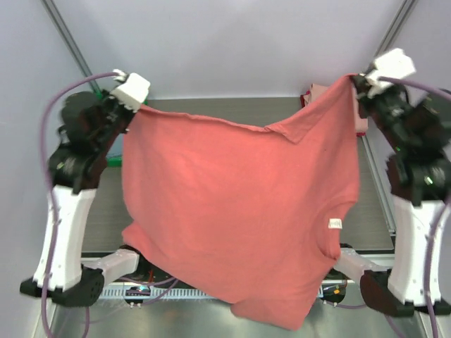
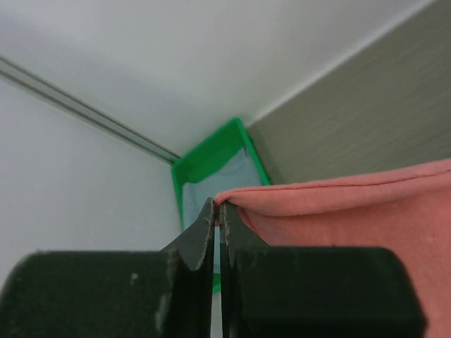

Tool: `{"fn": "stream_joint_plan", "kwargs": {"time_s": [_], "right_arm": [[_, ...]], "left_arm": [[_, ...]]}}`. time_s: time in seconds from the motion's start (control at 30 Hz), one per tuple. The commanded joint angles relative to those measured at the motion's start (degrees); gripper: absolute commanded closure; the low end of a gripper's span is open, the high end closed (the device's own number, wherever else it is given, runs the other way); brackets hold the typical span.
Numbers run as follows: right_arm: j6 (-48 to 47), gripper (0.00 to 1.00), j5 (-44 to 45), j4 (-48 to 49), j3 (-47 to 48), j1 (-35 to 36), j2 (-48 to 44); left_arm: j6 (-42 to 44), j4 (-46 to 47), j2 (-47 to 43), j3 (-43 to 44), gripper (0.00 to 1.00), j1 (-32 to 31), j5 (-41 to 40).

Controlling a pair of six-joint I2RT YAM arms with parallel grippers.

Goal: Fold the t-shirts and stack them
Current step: Flatten the tshirt out

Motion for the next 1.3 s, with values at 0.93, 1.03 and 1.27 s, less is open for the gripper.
{"fn": "stream_joint_plan", "kwargs": {"time_s": [0.93,1.03,1.27], "right_arm": [[-2.83,0.99,14.34,18.44,26.73,5.8,75.09],[-3.18,0.99,14.78,18.61,36.06,5.8,81.58],[-5.56,0.99,14.52,25.55,38.47,5.97,86.35]], "left_arm": [[-3.03,18.24,62.65,12.56,1.0,5.41,-1.11],[-3.11,18.6,66.25,16.69,1.0,5.41,-2.08],[-2.15,20.0,70.83,23.55,1.0,5.41,-3.4]]}}
